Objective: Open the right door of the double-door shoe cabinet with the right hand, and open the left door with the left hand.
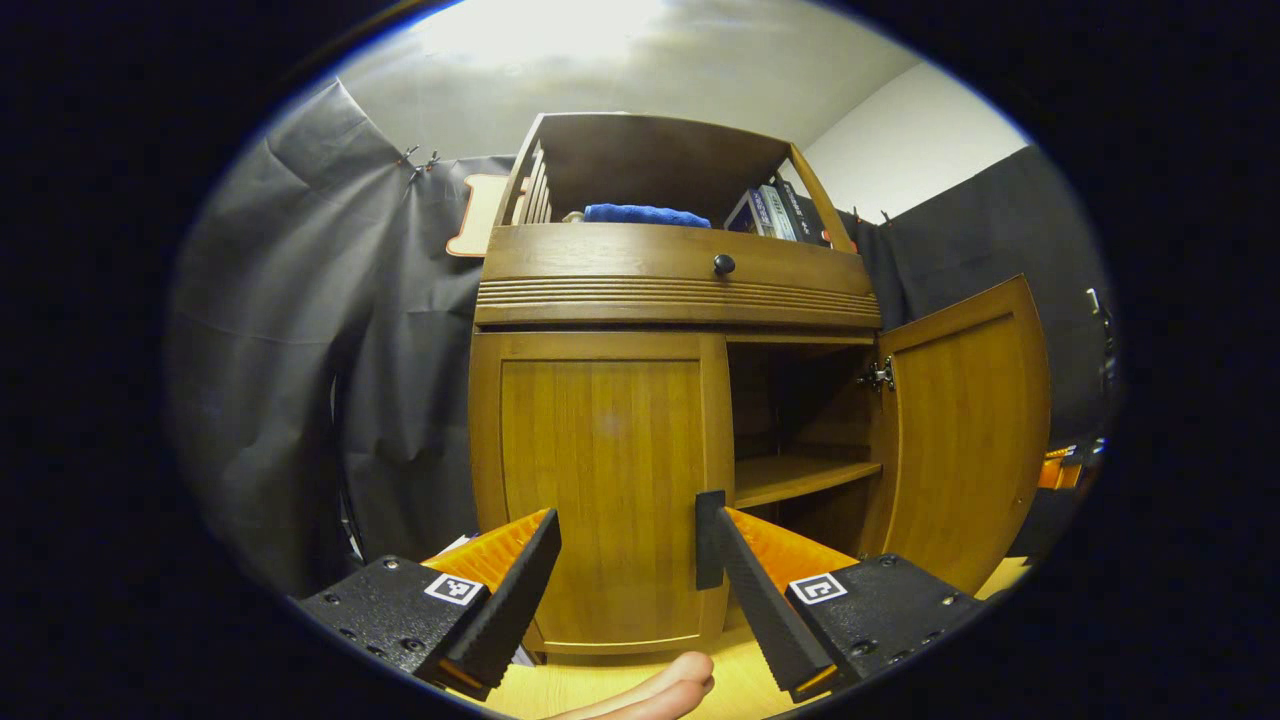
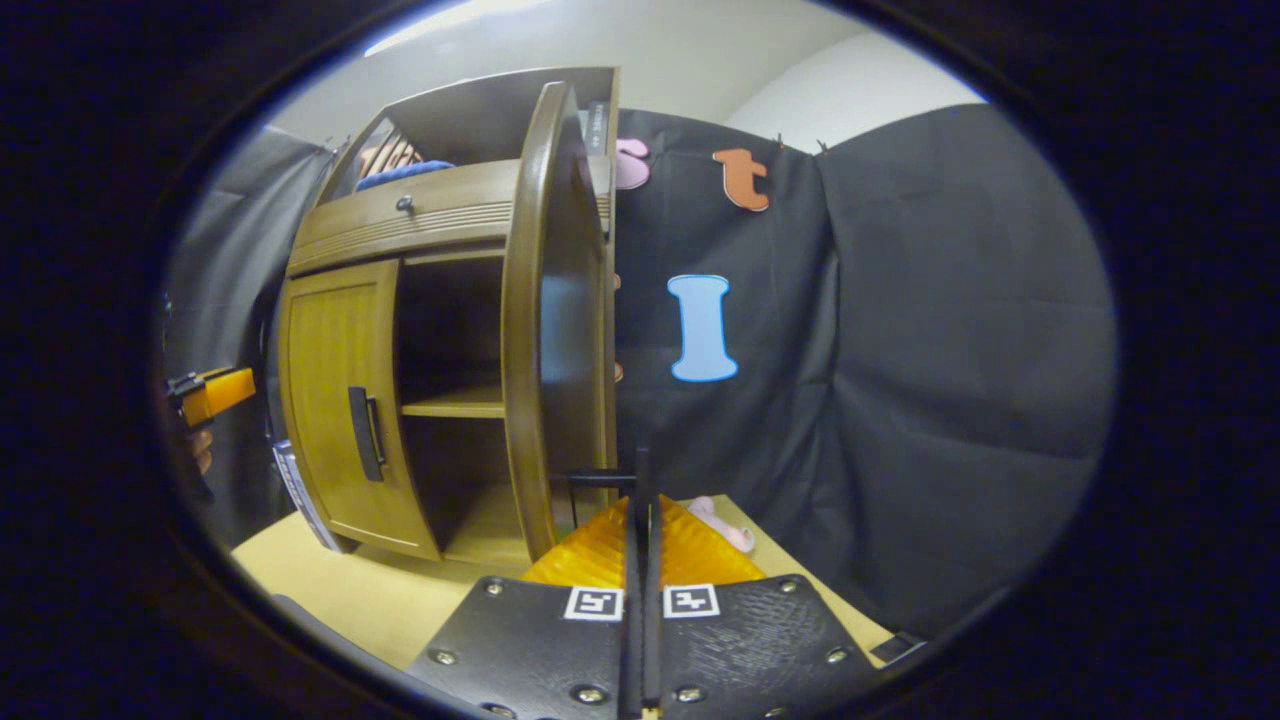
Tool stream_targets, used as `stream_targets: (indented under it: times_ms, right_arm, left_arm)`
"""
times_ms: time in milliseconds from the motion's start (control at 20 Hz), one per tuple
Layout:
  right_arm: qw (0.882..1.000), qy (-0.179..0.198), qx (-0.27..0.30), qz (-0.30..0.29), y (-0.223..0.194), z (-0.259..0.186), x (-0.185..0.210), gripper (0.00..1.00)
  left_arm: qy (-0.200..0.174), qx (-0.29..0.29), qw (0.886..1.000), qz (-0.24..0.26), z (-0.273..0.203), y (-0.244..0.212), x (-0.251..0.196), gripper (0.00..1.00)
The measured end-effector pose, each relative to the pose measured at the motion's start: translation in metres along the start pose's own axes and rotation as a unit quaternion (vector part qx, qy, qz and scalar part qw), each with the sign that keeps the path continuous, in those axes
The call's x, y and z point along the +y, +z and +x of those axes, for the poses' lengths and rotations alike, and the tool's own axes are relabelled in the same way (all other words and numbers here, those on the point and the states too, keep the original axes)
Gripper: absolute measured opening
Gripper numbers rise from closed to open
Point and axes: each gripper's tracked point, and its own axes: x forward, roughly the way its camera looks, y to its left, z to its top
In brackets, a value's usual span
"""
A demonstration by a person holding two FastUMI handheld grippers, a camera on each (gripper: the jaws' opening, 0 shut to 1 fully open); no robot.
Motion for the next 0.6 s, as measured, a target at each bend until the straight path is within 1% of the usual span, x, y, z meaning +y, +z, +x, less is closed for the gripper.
stream_targets:
  times_ms: [250, 450, 600]
  right_arm:
    - [0.999, 0.032, 0.001, -0.003, 0.000, 0.007, -0.021, 0.01]
    - [0.997, 0.074, 0.000, 0.027, 0.001, 0.015, -0.040, 0.01]
    - [0.995, 0.095, 0.002, 0.034, 0.002, 0.018, -0.047, 0.01]
  left_arm:
    - [-0.005, 0.010, 1.000, 0.000, 0.004, -0.008, -0.004, 0.92]
    - [-0.037, 0.009, 0.999, -0.017, 0.012, -0.010, -0.021, 0.92]
    - [-0.034, 0.006, 0.999, -0.021, 0.011, -0.012, -0.018, 0.92]
